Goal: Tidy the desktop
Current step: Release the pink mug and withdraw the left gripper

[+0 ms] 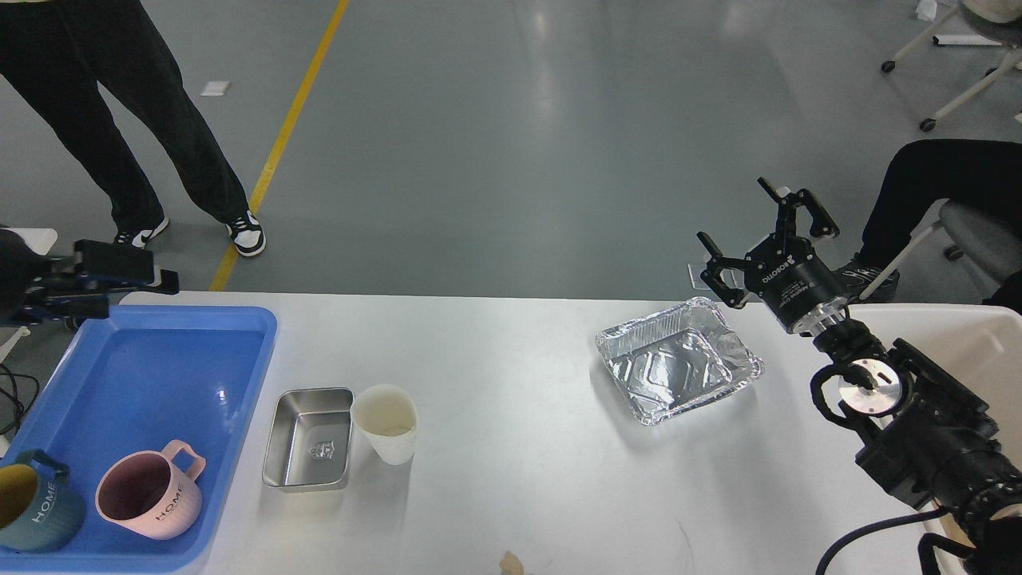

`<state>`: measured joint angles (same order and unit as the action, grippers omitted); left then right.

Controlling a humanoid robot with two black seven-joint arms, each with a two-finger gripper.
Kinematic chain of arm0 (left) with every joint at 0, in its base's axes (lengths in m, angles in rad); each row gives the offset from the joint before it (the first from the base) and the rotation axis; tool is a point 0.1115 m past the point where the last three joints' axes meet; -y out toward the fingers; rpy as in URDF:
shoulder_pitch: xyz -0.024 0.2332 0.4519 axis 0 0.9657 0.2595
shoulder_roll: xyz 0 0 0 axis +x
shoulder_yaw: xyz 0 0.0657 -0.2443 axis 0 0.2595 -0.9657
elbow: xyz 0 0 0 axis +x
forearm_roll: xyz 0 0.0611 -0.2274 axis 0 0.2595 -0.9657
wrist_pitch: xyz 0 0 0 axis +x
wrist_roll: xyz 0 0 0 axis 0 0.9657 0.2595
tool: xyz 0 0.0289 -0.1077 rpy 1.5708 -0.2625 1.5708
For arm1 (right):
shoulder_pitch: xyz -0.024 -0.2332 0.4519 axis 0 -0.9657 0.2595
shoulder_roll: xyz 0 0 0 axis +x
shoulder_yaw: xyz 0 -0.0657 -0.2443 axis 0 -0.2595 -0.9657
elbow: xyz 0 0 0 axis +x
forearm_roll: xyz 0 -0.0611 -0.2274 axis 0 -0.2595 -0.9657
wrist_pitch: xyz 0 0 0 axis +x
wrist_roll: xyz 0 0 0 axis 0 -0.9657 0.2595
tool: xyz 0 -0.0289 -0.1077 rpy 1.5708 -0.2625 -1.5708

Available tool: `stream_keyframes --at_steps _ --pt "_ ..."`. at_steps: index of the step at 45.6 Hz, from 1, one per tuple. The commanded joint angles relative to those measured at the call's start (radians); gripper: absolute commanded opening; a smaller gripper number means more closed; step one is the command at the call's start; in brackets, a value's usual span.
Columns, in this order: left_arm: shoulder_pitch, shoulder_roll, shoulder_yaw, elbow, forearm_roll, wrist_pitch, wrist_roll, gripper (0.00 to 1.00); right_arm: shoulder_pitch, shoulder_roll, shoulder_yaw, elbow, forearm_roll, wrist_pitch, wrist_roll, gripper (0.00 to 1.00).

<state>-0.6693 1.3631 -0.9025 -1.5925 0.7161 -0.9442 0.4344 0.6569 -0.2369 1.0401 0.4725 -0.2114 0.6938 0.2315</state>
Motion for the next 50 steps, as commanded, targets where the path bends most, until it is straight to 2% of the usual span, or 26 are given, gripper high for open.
stream_keyframes --at_steps 1,4,9,11,14,16,18,32,42,46,48,50 --pt "0.004 0.301 0.028 -0.055 -0.112 -0.016 -0.029 0.94 0.001 0.004 0.0 0.002 -0.022 -0.007 0.0 1.0" --pt "0.002 0.341 0.095 0.0 -0.107 -0.016 -0.103 0.94 0.003 0.007 0.0 0.002 -0.022 -0.007 0.0 1.0" --pt "0.0 0.337 0.201 0.098 -0.018 -0.016 -0.195 0.92 0.006 0.018 0.0 0.002 -0.022 -0.01 0.0 1.0" --pt "0.0 0.311 0.25 0.117 0.055 -0.016 -0.276 0.9 0.006 0.019 0.0 0.002 -0.023 -0.01 0.0 1.0" --pt "-0.001 0.291 0.325 0.121 0.163 -0.012 -0.437 0.9 0.006 0.021 0.0 0.011 -0.023 -0.01 0.0 1.0" --pt "-0.001 0.295 0.368 0.109 0.204 0.056 -0.521 0.9 0.004 0.018 0.0 0.015 -0.025 -0.01 0.0 1.0" --pt "-0.003 0.298 0.393 0.103 0.209 0.073 -0.554 0.9 0.003 0.015 0.0 0.017 -0.025 -0.011 0.0 1.0" --pt "-0.009 0.298 0.405 0.08 0.209 0.076 -0.599 0.91 -0.002 0.007 0.0 0.017 -0.036 -0.013 -0.003 1.0" --pt "-0.009 0.277 0.404 0.088 0.212 0.102 -0.588 0.91 -0.002 0.008 0.0 0.017 -0.036 -0.013 -0.003 1.0" --pt "-0.006 0.214 0.41 0.086 0.214 0.194 -0.545 0.91 -0.002 0.008 0.0 0.018 -0.036 -0.013 -0.003 1.0" --pt "-0.006 0.159 0.412 0.086 0.215 0.257 -0.493 0.91 -0.002 0.008 0.0 0.023 -0.036 -0.014 -0.003 1.0" --pt "-0.007 0.072 0.413 0.083 0.215 0.327 -0.406 0.91 -0.002 0.01 0.0 0.028 -0.036 -0.014 -0.005 1.0"
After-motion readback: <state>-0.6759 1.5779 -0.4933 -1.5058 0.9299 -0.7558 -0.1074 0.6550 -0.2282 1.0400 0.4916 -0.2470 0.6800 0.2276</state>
